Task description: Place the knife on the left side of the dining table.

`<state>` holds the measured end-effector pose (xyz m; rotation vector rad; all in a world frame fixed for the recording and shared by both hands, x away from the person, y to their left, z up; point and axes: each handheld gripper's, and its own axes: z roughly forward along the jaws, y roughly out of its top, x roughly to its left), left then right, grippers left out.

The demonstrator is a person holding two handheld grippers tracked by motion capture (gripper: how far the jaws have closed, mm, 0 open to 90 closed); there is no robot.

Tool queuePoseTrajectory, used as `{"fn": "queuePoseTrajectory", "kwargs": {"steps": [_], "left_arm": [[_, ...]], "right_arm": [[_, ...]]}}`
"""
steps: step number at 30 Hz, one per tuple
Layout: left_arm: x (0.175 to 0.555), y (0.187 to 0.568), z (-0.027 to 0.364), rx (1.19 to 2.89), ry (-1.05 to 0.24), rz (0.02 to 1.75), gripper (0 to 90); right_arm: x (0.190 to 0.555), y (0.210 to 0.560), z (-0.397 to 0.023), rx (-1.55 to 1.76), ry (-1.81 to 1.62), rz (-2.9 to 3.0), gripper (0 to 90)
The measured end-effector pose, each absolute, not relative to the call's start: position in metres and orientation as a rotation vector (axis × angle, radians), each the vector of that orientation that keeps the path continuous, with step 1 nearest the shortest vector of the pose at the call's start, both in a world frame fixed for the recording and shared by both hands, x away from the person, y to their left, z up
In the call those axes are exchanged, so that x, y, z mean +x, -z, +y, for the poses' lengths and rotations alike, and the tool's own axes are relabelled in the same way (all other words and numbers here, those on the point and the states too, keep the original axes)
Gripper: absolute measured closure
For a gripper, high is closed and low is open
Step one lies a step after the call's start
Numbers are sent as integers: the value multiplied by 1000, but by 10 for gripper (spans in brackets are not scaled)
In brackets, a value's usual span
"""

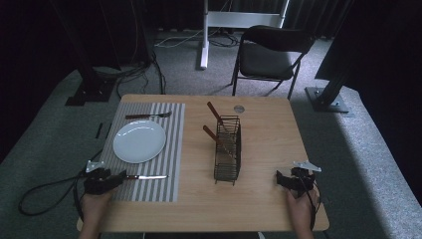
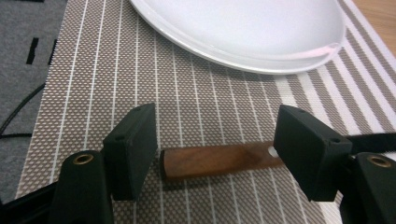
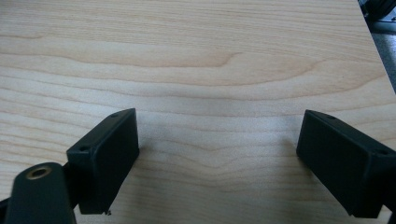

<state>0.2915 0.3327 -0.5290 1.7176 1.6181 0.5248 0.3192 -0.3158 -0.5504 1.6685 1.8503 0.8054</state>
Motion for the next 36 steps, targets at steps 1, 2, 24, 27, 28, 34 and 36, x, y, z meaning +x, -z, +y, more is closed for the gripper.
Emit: {"fn": "queuePoseTrajectory", "kwargs": {"steps": [1, 2, 24, 27, 28, 34, 36], "left_arm": [[288, 528, 332, 1719, -523, 1612, 307], [285, 527, 330, 1719, -519, 1608, 307], [242, 540, 313, 1752, -615, 1619, 0], [242, 542, 314, 1750, -688, 1630, 0], [242, 542, 314, 1753, -700, 1631, 0], [243, 542, 314, 1786, -754, 1614, 0], [243, 542, 314, 1785, -753, 1618, 0]], "right_arm": [[319, 550, -316, 1668, -806, 1850, 122], [319, 550, -316, 1668, -805, 1851, 122], [319, 550, -316, 1668, -806, 1850, 122], [319, 550, -316, 1668, -806, 1850, 122], [319, 550, -316, 1668, -805, 1851, 121], [319, 550, -316, 1669, -806, 1850, 122], [319, 550, -316, 1669, -806, 1850, 122]]}}
